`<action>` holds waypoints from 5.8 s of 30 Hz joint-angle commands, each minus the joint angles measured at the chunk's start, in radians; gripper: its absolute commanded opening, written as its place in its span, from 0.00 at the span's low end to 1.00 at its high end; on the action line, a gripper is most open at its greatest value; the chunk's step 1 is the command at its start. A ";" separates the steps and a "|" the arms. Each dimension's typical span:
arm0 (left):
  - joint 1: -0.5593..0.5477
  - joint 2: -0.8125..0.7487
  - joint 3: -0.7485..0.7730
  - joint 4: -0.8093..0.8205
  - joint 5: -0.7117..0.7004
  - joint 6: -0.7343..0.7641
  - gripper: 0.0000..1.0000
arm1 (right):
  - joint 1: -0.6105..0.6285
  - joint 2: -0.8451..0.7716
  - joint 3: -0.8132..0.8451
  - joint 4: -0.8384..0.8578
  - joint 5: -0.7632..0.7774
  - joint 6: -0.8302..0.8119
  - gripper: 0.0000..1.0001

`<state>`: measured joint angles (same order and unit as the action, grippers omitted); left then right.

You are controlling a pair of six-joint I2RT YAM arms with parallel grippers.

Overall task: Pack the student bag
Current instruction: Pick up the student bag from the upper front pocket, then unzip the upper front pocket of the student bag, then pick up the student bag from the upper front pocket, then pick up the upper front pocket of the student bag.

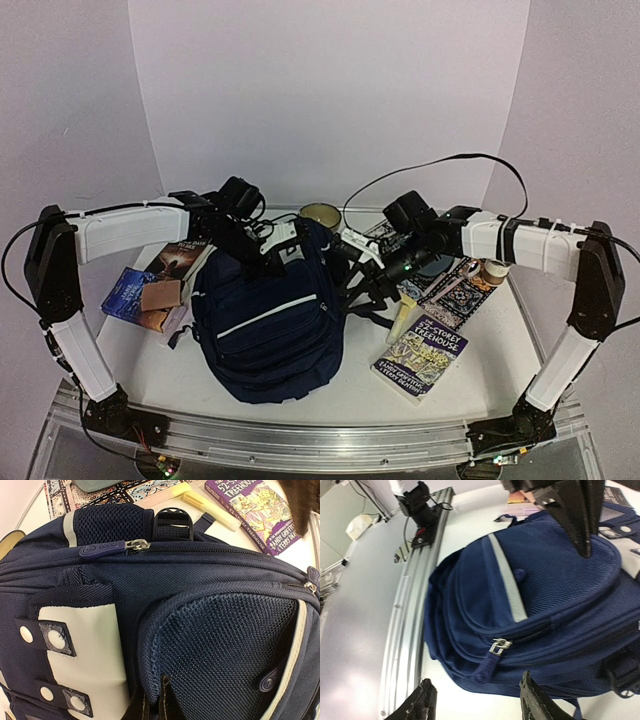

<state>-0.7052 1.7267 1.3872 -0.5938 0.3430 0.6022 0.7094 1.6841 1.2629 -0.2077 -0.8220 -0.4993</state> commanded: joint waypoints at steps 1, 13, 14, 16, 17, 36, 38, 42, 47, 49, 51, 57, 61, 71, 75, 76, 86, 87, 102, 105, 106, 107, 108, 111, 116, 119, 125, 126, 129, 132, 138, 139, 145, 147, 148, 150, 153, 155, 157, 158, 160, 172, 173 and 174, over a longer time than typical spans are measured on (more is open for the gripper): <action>0.004 -0.046 0.058 0.104 0.047 -0.013 0.00 | 0.005 -0.034 0.014 0.043 0.112 -0.015 0.57; 0.004 -0.011 0.066 0.105 0.027 -0.128 0.00 | 0.083 -0.181 -0.259 0.390 0.345 0.197 0.58; 0.004 -0.009 0.066 0.105 0.026 -0.135 0.00 | 0.090 -0.187 -0.272 0.407 0.356 0.209 0.58; 0.004 -0.004 0.069 0.106 0.026 -0.147 0.00 | 0.109 -0.195 -0.289 0.433 0.380 0.230 0.58; 0.004 -0.001 0.071 0.106 0.027 -0.155 0.00 | 0.119 -0.197 -0.293 0.440 0.397 0.237 0.58; 0.004 0.031 0.105 0.106 0.001 -0.233 0.00 | 0.195 -0.139 -0.328 0.469 0.590 0.268 0.43; 0.004 0.034 0.111 0.106 0.001 -0.238 0.00 | 0.198 -0.135 -0.331 0.468 0.607 0.269 0.40; 0.004 0.045 0.126 0.106 -0.025 -0.267 0.00 | 0.205 -0.131 -0.334 0.468 0.634 0.271 0.35; 0.004 0.062 0.139 0.106 -0.064 -0.307 0.00 | 0.209 -0.146 -0.345 0.464 0.648 0.280 0.13; 0.005 0.067 0.145 0.105 -0.090 -0.327 0.00 | 0.211 -0.160 -0.351 0.459 0.651 0.288 0.02; 0.006 0.078 0.155 0.107 -0.120 -0.356 0.00 | 0.217 -0.178 -0.353 0.442 0.660 0.303 0.00; 0.006 0.113 0.193 0.106 -0.212 -0.475 0.00 | 0.252 -0.216 -0.361 0.403 0.682 0.371 0.00; 0.007 0.132 0.213 0.106 -0.269 -0.570 0.00 | 0.296 -0.208 -0.353 0.378 0.704 0.438 0.00; 0.006 0.180 0.240 0.150 -0.240 -0.813 0.00 | 0.475 -0.035 -0.233 0.409 0.759 0.625 0.00; 0.006 0.180 0.222 0.200 -0.236 -0.865 0.00 | 0.529 0.051 -0.158 0.438 0.802 0.691 0.00; 0.006 0.179 0.214 0.214 -0.237 -0.877 0.00 | 0.536 0.067 -0.146 0.448 0.813 0.709 0.00; 0.006 0.143 0.103 0.329 -0.184 -0.831 0.00 | 0.546 0.063 -0.161 0.538 0.887 0.775 0.11; 0.006 0.136 0.089 0.332 -0.177 -0.812 0.00 | 0.544 0.041 -0.177 0.533 0.907 0.778 0.14; 0.006 0.097 0.056 0.336 -0.060 -0.643 0.00 | 0.357 -0.110 -0.326 0.559 0.878 1.083 0.76; 0.005 0.099 0.061 0.336 -0.053 -0.638 0.00 | 0.333 -0.078 -0.310 0.566 0.881 1.161 0.83; 0.006 0.099 0.062 0.336 -0.049 -0.637 0.00 | 0.325 -0.068 -0.311 0.573 0.884 1.188 0.83; 0.006 0.101 0.064 0.336 -0.045 -0.637 0.00 | 0.320 -0.061 -0.315 0.588 0.887 1.207 0.82; 0.006 0.104 0.067 0.336 -0.040 -0.637 0.00 | 0.317 -0.056 -0.319 0.605 0.887 1.225 0.82; 0.006 0.115 0.076 0.336 -0.031 -0.637 0.00 | 0.313 -0.034 -0.314 0.653 0.863 1.254 0.77; 0.005 0.126 0.091 0.336 -0.010 -0.644 0.00 | 0.313 0.012 -0.288 0.684 0.839 1.276 0.65; 0.006 0.122 0.084 0.341 -0.005 -0.650 0.00 | 0.309 0.029 -0.282 0.704 0.825 1.294 0.54; 0.005 0.071 0.043 0.362 -0.068 -0.690 0.05 | 0.307 0.040 -0.269 0.763 0.762 1.308 0.21; 0.005 0.058 0.029 0.371 -0.083 -0.704 0.08 | 0.307 0.037 -0.267 0.768 0.754 1.309 0.17; 0.006 -0.002 -0.027 0.410 -0.135 -0.749 0.23 | 0.307 0.023 -0.264 0.783 0.733 1.315 0.07; 0.006 -0.081 -0.105 0.462 -0.187 -0.807 0.38 | 0.306 0.005 -0.264 0.795 0.726 1.317 0.00; 0.006 -0.289 -0.299 0.541 -0.249 -0.937 0.53 | 0.307 -0.021 -0.249 0.798 0.725 1.315 0.00; 0.006 -0.318 -0.334 0.546 -0.248 -0.967 0.54 | 0.306 -0.021 -0.246 0.798 0.726 1.320 0.00; 0.000 -0.512 -0.534 0.550 -0.238 -1.117 0.57 | 0.305 -0.015 -0.206 0.798 0.729 1.358 0.00; -0.009 -0.568 -0.595 0.550 -0.240 -1.154 0.56 | 0.306 -0.012 -0.187 0.797 0.726 1.372 0.00; -0.015 -0.594 -0.618 0.550 -0.242 -1.167 0.56 | 0.306 -0.012 -0.178 0.795 0.728 1.375 0.00; -0.032 -0.634 -0.662 0.552 -0.250 -1.201 0.55 | 0.307 -0.015 -0.161 0.787 0.734 1.386 0.00; -0.073 -0.671 -0.709 0.552 -0.265 -1.243 0.54 | 0.306 -0.022 -0.133 0.764 0.756 1.392 0.00; -0.114 -0.683 -0.730 0.551 -0.285 -1.271 0.53 | 0.306 -0.024 -0.112 0.741 0.774 1.392 0.00; -0.162 -0.689 -0.746 0.551 -0.320 -1.299 0.51 | 0.306 -0.026 -0.097 0.726 0.794 1.392 0.00; -0.192 -0.689 -0.752 0.551 -0.337 -1.314 0.51 | 0.305 -0.026 -0.090 0.719 0.801 1.392 0.00; -0.249 -0.675 -0.757 0.552 -0.399 -1.336 0.49 | 0.305 -0.026 -0.077 0.704 0.814 1.392 0.00; -0.478 -0.481 -0.672 0.554 -0.561 -1.392 0.36 | 0.305 -0.020 -0.065 0.684 0.822 1.410 0.00; -0.484 -0.465 -0.663 0.554 -0.558 -1.394 0.36 | 0.306 -0.020 -0.065 0.684 0.822 1.410 0.00; -0.488 -0.451 -0.656 0.554 -0.557 -1.397 0.36 | 0.306 -0.021 -0.066 0.684 0.822 1.411 0.00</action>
<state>-1.1722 1.2296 0.6520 -0.0721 -0.1653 -0.7735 1.0150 1.7145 1.1257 0.3984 -0.0434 0.9181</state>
